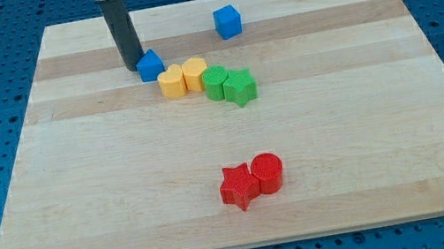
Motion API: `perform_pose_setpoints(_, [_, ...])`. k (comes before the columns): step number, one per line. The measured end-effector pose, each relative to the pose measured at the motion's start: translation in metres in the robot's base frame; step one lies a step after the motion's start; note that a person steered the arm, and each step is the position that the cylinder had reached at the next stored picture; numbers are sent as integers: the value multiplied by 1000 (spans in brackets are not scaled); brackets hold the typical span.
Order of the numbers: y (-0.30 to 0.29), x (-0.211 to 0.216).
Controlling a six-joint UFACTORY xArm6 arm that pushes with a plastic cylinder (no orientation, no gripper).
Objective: Place the triangle above the heart
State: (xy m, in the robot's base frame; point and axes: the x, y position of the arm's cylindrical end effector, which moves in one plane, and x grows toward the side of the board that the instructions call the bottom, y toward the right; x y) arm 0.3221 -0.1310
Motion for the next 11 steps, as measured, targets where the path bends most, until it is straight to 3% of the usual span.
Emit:
perform_pose_setpoints(6, [51,-9])
perform_pose_setpoints(11, [60,-7])
